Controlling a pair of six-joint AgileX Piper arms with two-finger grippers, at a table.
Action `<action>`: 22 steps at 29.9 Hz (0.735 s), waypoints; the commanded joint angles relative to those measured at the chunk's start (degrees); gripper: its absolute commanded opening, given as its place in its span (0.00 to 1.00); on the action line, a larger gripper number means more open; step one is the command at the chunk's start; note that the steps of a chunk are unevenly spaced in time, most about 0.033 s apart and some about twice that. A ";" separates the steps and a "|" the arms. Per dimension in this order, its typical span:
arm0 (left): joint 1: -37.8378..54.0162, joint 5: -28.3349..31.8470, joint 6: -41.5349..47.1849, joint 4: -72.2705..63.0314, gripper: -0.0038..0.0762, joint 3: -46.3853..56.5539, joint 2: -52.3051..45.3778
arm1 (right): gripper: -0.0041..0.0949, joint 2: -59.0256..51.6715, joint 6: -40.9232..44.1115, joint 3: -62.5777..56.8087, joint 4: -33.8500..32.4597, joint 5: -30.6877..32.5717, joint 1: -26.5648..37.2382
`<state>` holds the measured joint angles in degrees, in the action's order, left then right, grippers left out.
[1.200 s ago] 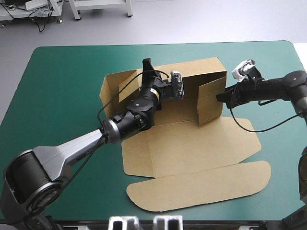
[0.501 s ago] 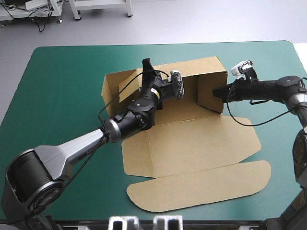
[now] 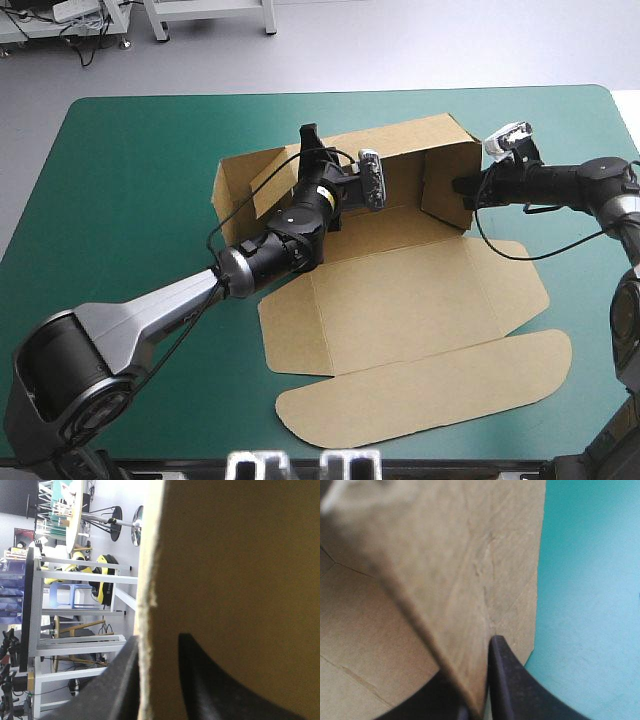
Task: Fold the box
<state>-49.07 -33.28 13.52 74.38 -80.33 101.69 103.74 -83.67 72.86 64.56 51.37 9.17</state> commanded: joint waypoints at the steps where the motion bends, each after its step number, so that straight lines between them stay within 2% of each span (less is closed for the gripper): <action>1: -0.24 -0.78 0.62 5.10 0.53 -1.33 -2.18 | 0.04 -2.20 2.06 1.03 1.84 6.52 -0.16; 3: -0.24 -1.47 0.62 7.84 0.64 -1.33 -2.18 | 0.04 -2.20 2.48 1.03 1.62 6.52 -0.16; 6: -0.37 -1.97 0.88 10.87 0.68 -1.33 -2.18 | 0.04 -2.20 3.75 1.03 -0.39 6.30 -0.16; 11: -3.90 -4.82 4.29 15.69 0.54 -1.33 -2.29 | 0.04 -2.20 6.18 1.03 -3.75 5.29 -0.16; 15: -8.75 -8.65 5.05 17.53 0.44 -1.33 -2.57 | 0.04 -2.20 6.74 1.03 -3.75 5.40 -0.16; 18: -12.44 -11.82 5.31 17.43 0.42 -1.33 -3.59 | 0.04 -2.20 7.22 1.03 -3.86 5.42 -0.16; 22: -16.14 -12.30 7.22 17.27 0.40 -1.33 -5.74 | 0.04 -2.20 8.04 1.03 -4.03 5.28 -0.16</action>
<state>-63.02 -43.10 18.85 88.80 -80.22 100.75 103.64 -77.95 73.25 61.53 51.22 9.17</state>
